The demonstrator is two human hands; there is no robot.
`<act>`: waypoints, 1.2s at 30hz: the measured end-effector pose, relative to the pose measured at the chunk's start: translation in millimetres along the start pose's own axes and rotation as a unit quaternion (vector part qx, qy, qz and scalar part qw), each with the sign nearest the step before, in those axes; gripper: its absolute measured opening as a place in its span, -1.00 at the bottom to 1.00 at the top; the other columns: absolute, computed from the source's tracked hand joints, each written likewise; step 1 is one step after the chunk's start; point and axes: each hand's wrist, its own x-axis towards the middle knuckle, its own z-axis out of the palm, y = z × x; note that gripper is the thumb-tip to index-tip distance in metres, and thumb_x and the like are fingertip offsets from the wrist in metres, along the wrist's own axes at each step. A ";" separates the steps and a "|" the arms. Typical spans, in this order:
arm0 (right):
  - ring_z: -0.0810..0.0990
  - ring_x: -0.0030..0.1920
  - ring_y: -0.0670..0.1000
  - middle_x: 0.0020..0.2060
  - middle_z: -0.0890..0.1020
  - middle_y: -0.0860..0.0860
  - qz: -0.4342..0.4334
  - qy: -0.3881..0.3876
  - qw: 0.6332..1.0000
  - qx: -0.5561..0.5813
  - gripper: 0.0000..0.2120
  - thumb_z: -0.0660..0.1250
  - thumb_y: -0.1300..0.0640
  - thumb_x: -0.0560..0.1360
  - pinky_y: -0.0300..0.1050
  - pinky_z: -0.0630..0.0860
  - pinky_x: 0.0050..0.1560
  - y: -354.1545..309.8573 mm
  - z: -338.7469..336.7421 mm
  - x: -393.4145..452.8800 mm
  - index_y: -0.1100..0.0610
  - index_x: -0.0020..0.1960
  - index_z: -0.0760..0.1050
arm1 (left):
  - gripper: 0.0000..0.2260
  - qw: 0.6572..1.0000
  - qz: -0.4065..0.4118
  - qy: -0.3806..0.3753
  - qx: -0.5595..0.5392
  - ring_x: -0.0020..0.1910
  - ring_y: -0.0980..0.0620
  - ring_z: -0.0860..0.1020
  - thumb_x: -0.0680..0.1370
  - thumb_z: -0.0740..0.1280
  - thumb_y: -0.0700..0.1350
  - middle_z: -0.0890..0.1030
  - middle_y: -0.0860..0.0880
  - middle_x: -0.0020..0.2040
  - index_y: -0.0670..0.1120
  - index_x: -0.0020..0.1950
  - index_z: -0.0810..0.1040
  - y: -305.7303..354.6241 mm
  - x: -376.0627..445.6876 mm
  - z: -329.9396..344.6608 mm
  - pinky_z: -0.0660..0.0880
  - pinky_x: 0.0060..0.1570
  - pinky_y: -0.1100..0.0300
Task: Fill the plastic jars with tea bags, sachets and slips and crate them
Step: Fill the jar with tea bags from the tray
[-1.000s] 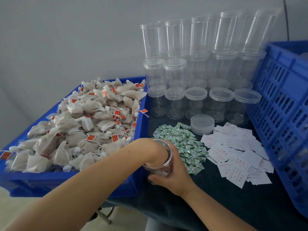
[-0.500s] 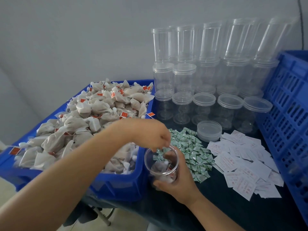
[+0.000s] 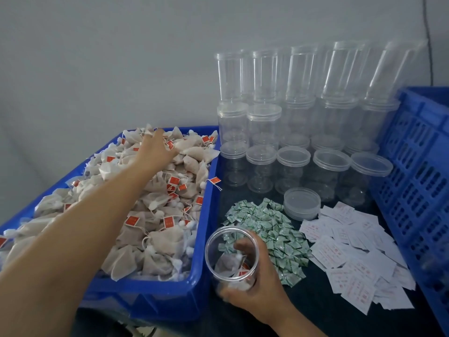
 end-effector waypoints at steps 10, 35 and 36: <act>0.47 0.31 -0.21 0.19 0.46 -0.36 -0.006 0.002 1.000 -0.002 -0.06 0.66 -0.04 0.16 -0.39 0.49 0.10 0.6 0.1 0.9 -0.39 0.38 0.24 | -0.83 1.000 -0.003 0.018 -0.008 -0.04 -0.07 0.51 0.48 0.35 -0.31 0.55 -0.16 0.15 -0.10 0.02 0.53 -16.9 8.7 7.3 0.50 -0.10 0.10; 0.51 0.30 -0.11 0.21 0.48 -0.31 -0.026 0.009 1.000 -0.003 -0.05 0.64 -0.02 0.15 -0.17 0.57 0.16 2.2 1.8 3.0 -0.47 0.36 0.22 | -0.85 0.918 0.338 -0.188 -0.087 -0.14 0.21 0.49 0.51 0.37 -0.19 0.57 0.13 -0.15 0.07 -0.03 0.57 62.7 -154.8 -55.3 0.41 -0.13 0.44; 0.52 0.30 -0.07 0.22 0.50 -0.26 -0.025 0.007 1.000 0.001 -0.05 0.65 0.01 0.16 -0.10 0.59 0.18 1.2 1.9 3.7 -0.44 0.37 0.23 | -0.85 0.913 0.347 -0.198 -0.087 -0.15 0.20 0.49 0.51 0.37 -0.19 0.57 0.12 -0.17 0.06 -0.02 0.58 62.4 -160.0 -50.7 0.41 -0.14 0.42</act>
